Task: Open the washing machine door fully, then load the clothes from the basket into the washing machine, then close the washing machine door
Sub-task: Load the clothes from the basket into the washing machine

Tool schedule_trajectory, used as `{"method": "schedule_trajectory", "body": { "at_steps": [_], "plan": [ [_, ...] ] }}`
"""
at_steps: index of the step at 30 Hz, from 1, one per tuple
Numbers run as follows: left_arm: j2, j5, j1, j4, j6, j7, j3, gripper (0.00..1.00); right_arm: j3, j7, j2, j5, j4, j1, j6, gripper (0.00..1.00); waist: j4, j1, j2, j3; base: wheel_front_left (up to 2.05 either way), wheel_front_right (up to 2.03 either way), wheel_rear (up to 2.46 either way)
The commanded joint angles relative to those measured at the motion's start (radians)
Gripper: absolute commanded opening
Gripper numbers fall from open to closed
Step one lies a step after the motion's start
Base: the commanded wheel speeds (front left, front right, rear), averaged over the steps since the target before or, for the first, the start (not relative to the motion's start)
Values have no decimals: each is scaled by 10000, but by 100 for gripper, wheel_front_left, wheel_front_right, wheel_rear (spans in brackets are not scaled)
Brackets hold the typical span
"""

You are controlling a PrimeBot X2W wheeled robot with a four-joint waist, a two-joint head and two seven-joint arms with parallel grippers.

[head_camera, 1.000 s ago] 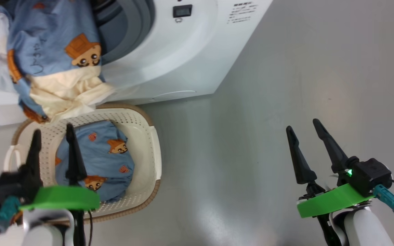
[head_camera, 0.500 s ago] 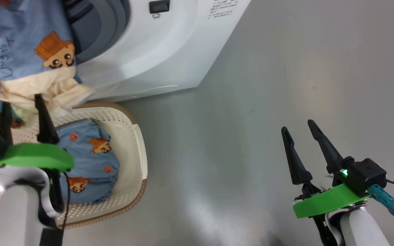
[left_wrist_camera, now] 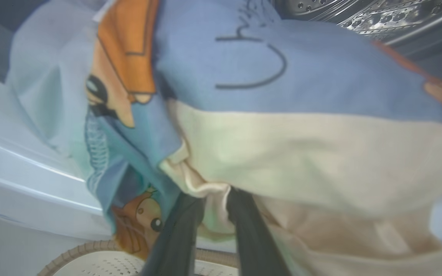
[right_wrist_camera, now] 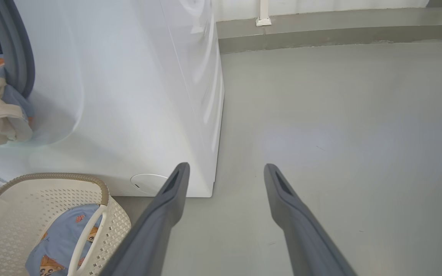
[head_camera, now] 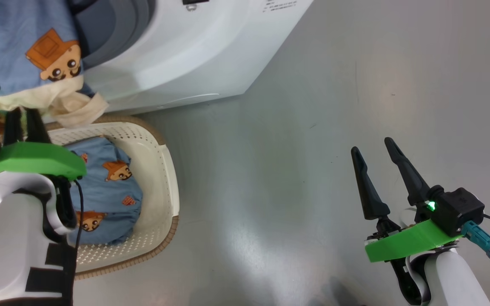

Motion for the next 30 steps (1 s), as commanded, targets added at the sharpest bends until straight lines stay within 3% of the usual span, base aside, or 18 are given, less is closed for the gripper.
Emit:
{"method": "schedule_trajectory", "body": {
  "at_steps": [1,10,22,30],
  "plan": [
    [348,-3,-354,-125,-78,-182,302,0,221,-74,-60,159,-224,83,16,100,-41,0,0,39,0,0,0],
    [190,-199,-219,-370,-229,-484,354,0,105,-74,-19,202,-189,118,16,100,84,0,0,8,0,0,0],
    [326,273,462,-3687,307,683,-147,0,274,-74,16,233,-156,131,16,100,218,0,0,-130,0,0,0],
    [776,332,-777,-3046,296,1129,-77,0,547,-74,37,320,-65,131,16,100,-90,0,0,-249,0,0,0]
  ]
}}
